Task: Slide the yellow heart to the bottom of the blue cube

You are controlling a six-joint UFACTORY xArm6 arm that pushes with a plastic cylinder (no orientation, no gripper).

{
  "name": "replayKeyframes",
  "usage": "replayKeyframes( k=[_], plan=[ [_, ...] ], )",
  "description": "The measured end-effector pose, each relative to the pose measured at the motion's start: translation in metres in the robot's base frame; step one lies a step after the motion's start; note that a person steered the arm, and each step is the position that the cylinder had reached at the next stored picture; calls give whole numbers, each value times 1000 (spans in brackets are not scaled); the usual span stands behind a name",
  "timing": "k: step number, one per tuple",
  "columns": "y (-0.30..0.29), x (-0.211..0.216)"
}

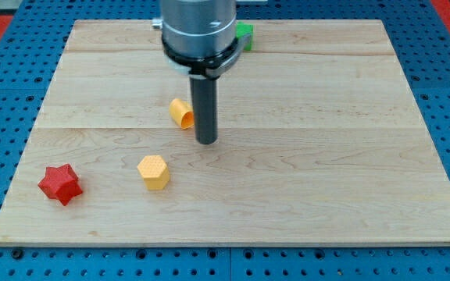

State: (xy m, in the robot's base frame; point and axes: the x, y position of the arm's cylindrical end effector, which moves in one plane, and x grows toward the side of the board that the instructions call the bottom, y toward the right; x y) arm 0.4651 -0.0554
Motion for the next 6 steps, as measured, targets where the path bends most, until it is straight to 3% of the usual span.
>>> replayKeyframes(
  k=[1, 2, 3, 4, 6],
  plan=[
    [-51, -48],
    [-48, -83],
    [-35, -43],
    [-22, -41],
    [-15, -128]
  ],
)
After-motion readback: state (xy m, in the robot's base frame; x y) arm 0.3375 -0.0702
